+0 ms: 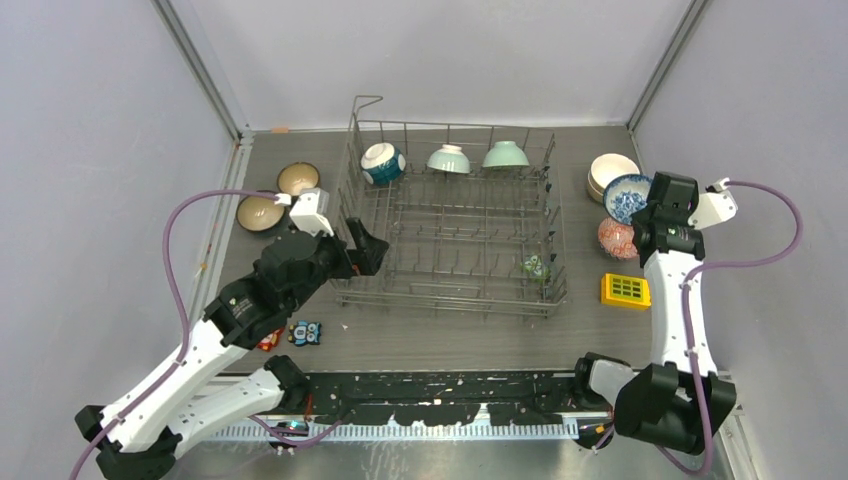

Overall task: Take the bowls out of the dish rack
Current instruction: Place the bowl with the bowl, then adjust the dish rack at the center of the board.

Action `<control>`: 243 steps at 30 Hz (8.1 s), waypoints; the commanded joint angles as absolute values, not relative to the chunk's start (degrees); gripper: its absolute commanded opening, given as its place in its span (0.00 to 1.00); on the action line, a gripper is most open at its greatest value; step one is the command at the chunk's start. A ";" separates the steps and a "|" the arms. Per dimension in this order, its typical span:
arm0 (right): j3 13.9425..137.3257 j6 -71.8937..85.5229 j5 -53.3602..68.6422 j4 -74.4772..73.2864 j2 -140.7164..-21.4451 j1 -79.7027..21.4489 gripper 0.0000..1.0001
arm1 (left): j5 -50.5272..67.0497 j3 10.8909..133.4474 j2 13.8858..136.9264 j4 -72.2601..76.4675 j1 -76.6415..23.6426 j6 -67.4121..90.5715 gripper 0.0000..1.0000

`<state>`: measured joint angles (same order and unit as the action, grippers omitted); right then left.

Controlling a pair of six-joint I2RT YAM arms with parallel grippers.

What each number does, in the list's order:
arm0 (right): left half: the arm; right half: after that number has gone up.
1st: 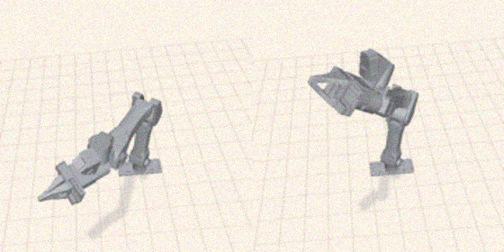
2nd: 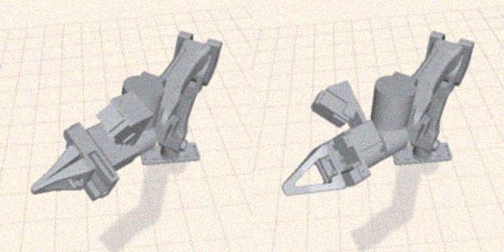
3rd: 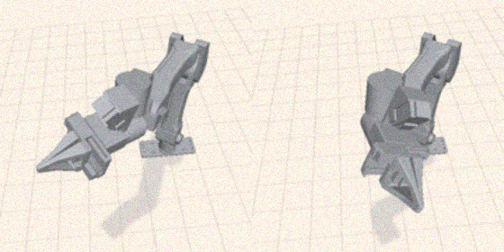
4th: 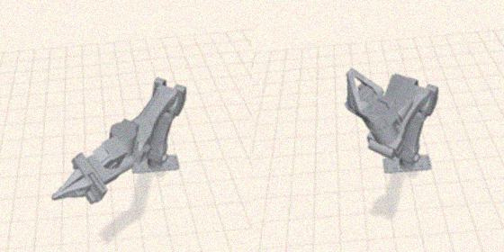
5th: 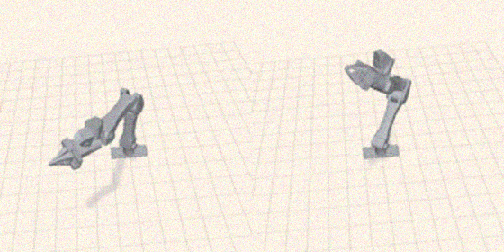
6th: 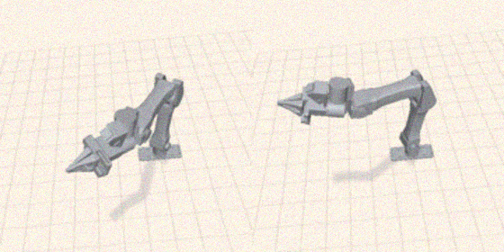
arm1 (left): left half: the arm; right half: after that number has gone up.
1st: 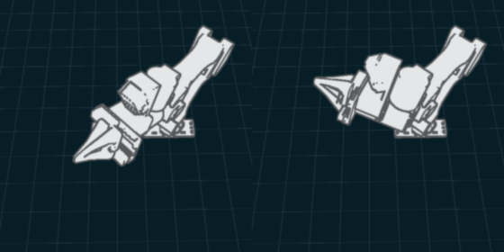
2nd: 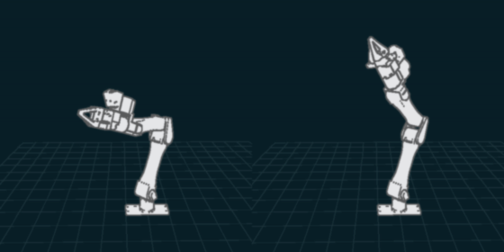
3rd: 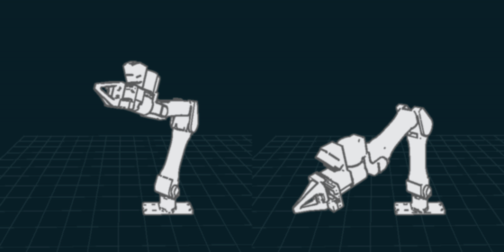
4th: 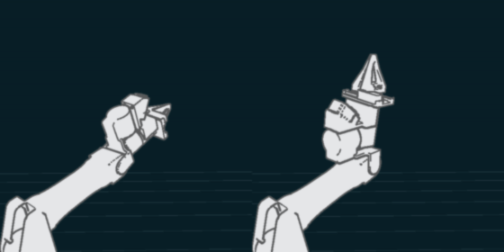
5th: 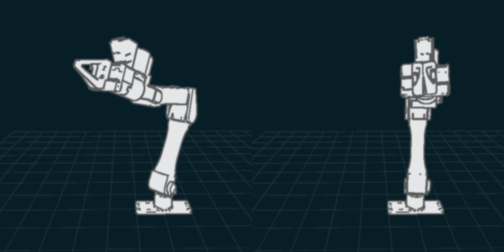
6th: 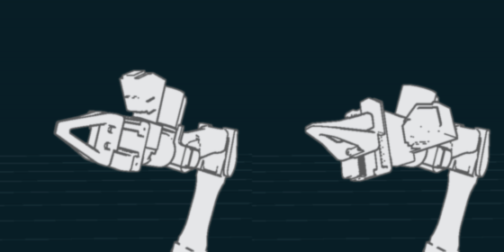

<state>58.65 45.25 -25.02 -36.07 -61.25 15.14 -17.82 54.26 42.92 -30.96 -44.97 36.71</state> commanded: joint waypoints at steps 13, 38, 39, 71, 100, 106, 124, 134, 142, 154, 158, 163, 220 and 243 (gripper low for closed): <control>51.61 49.45 -19.47 -19.85 -71.81 22.00 0.01 | -17.52 50.53 39.58 -30.57 -44.74 35.90 1.00; 47.92 47.99 -18.47 -16.52 -75.86 23.09 0.01 | -17.49 49.30 38.14 -32.11 -44.74 37.62 1.00; 47.90 47.99 -18.27 -16.58 -76.05 23.04 0.01 | -17.49 49.31 38.14 -32.16 -44.74 37.62 1.00; 47.81 47.02 -17.76 -17.23 -77.55 23.29 0.22 | -17.15 48.87 38.43 -32.63 -44.74 38.32 1.00; 48.52 44.34 -18.85 -20.67 -75.92 23.26 0.28 | -16.40 48.03 38.39 -31.26 -44.74 37.80 1.00; 48.31 44.03 -19.22 -20.48 -76.55 23.29 0.24 | -16.26 48.01 38.89 -30.90 -44.74 37.62 1.00; 47.25 43.95 -19.21 -19.58 -77.54 23.29 0.15 | -16.01 47.63 38.66 -31.46 -44.74 38.23 1.00; 47.37 44.03 -18.78 -19.02 -78.87 23.38 0.15 | -16.00 47.64 39.53 -31.10 -44.74 38.32 1.00; 47.69 44.16 -18.64 -19.13 -79.10 23.38 0.17 | -15.82 47.64 39.85 -30.99 -44.76 38.41 1.00; 53.20 44.47 -24.11 -25.38 -70.86 21.84 0.61 | -16.10 48.13 39.53 -31.37 -44.74 38.10 1.00; 58.58 43.29 -27.91 -28.47 -66.41 17.13 0.66 | -16.31 49.34 40.22 -32.38 -44.74 36.35 1.00; 65.33 37.89 -29.61 -27.98 -58.19 7.14 0.62 | -20.23 51.49 40.56 -33.09 -44.74 32.42 1.00; 52.78 43.68 -3.06 -11.55 -52.27 -27.32 0.77 | -2.53 64.53 69.93 -30.78 -22.05 27.95 0.51; 58.14 38.77 -19.29 -20.22 -51.03 -27.25 0.75 | -2.85 62.43 68.70 -29.21 -31.11 30.33 0.00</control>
